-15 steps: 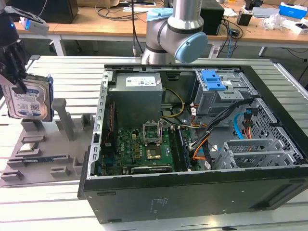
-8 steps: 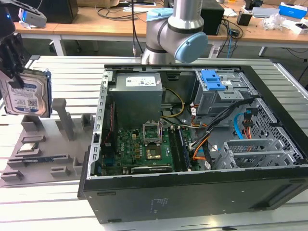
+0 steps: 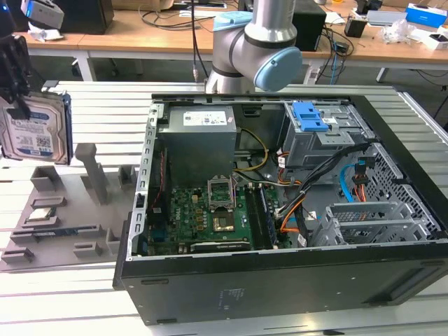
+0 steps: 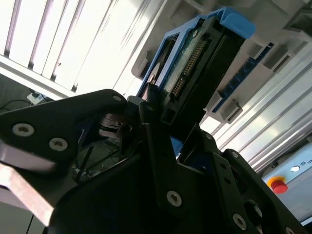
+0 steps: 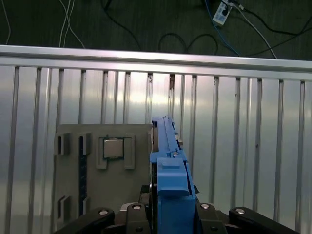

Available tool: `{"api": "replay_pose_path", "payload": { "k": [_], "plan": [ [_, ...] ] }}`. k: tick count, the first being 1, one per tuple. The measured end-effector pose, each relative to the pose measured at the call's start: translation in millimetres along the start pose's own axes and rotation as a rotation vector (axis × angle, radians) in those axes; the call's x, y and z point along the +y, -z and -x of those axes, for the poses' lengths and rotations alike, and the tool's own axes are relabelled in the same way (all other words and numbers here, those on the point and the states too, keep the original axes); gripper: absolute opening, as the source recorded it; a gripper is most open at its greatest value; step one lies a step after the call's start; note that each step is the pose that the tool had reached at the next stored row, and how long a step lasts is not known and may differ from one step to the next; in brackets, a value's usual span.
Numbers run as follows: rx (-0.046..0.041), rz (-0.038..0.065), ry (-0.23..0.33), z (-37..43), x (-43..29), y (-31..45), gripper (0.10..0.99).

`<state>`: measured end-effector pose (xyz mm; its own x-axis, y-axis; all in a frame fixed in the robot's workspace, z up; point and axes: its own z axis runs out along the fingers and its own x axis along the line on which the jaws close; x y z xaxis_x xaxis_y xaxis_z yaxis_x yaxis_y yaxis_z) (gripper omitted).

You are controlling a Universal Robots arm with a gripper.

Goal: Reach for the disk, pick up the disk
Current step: 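Pick up the disk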

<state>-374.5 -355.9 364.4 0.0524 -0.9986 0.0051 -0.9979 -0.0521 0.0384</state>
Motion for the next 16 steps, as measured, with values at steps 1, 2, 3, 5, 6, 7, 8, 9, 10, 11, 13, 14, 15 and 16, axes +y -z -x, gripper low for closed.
{"api": "replay_pose_path", "payload": {
  "k": [1, 2, 3, 5, 6, 7, 8, 9, 10, 11, 13, 14, 15, 16],
  "plan": [
    [0.0, 0.0, 0.0, 0.0, 0.0, 1.6, 0.369],
    [0.0, 0.0, 0.0, 0.0, 0.1, 3.6, 0.369],
    [0.0001, 0.0, 0.0, 0.0, 0.2, 7.2, 0.369],
    [0.0, 0.0, 0.0, 0.0, 0.2, 12.1, 0.369],
    [0.0, 0.0, 0.0, 0.0, 0.2, 14.2, 0.369],
    [0.0, 0.0, 0.0, 0.0, 0.3, 15.9, 0.369],
    [0.0, 0.0, 0.0, 0.0, 0.3, 18.8, 0.369],
    [0.0, 0.0, 0.0, 0.0, 0.3, 22.8, 0.369],
    [0.0, 0.0, 0.0, 0.0, 0.4, 25.5, 0.369],
    [0.0, 0.0, 0.0, 0.0, 0.4, 27.6, 0.369],
    [0.0, 0.0, 0.0, 0.0, 0.5, 36.3, 0.369],
    [0.0, 0.0, 0.0, 0.0, 0.5, 38.2, 0.369],
    [0.0001, 0.0, 0.0, -0.1, 0.5, 40.5, 0.369],
    [0.0001, 0.0, 0.0, 0.0, 0.6, 42.9, 0.369]
  ]
}}
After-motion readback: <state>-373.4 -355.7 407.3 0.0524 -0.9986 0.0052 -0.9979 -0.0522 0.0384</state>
